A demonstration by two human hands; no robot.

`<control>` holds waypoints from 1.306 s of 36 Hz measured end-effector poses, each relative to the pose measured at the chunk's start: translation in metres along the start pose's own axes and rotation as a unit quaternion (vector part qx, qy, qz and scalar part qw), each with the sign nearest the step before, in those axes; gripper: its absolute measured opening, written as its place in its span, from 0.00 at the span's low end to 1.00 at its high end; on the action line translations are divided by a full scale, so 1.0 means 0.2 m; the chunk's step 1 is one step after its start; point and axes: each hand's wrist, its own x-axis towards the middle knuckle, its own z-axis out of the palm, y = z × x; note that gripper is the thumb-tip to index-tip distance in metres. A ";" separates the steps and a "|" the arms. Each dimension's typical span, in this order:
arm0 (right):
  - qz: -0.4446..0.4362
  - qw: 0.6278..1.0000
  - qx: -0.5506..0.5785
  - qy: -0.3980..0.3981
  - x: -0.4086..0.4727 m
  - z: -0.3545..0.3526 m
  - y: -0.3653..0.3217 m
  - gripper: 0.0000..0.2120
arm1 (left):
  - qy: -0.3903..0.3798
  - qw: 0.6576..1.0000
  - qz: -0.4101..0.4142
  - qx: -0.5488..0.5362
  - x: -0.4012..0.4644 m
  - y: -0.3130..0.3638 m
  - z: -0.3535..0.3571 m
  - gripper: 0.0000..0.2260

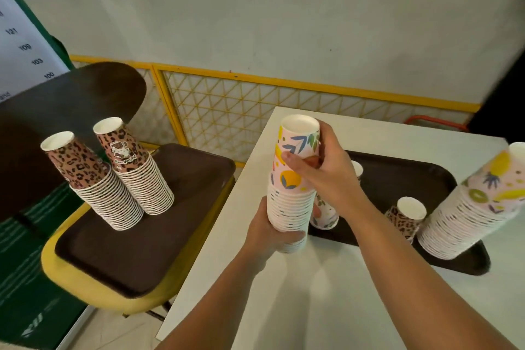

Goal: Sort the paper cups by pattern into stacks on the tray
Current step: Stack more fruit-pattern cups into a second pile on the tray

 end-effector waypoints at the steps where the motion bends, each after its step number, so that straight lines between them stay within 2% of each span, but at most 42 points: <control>1: 0.001 1.000 -0.006 -0.003 0.00 -0.02 0.01 0.25 | -0.002 1.000 0.000 -0.001 0.00 0.00 0.02 0.43; 7: 0.014 0.998 -0.042 -0.047 0.02 -0.11 0.02 0.24 | -0.008 1.000 -0.004 -0.019 0.03 0.00 0.09 0.43; 16: 0.024 0.996 -0.081 -0.012 0.05 -0.10 0.00 0.22 | -0.042 0.999 -0.002 -0.008 0.06 0.02 0.04 0.43; 22: 0.055 0.994 -0.089 -0.021 0.07 -0.09 -0.02 0.22 | -0.085 0.996 -0.004 0.007 0.10 0.03 -0.02 0.43; 35: 0.045 0.991 -0.102 0.072 0.09 -0.07 0.04 0.20 | -0.124 0.992 -0.017 0.008 0.16 -0.02 -0.05 0.42; 47: 0.040 0.991 -0.094 0.092 0.14 -0.12 0.06 0.18 | -0.148 0.988 -0.028 0.017 0.20 -0.04 0.00 0.40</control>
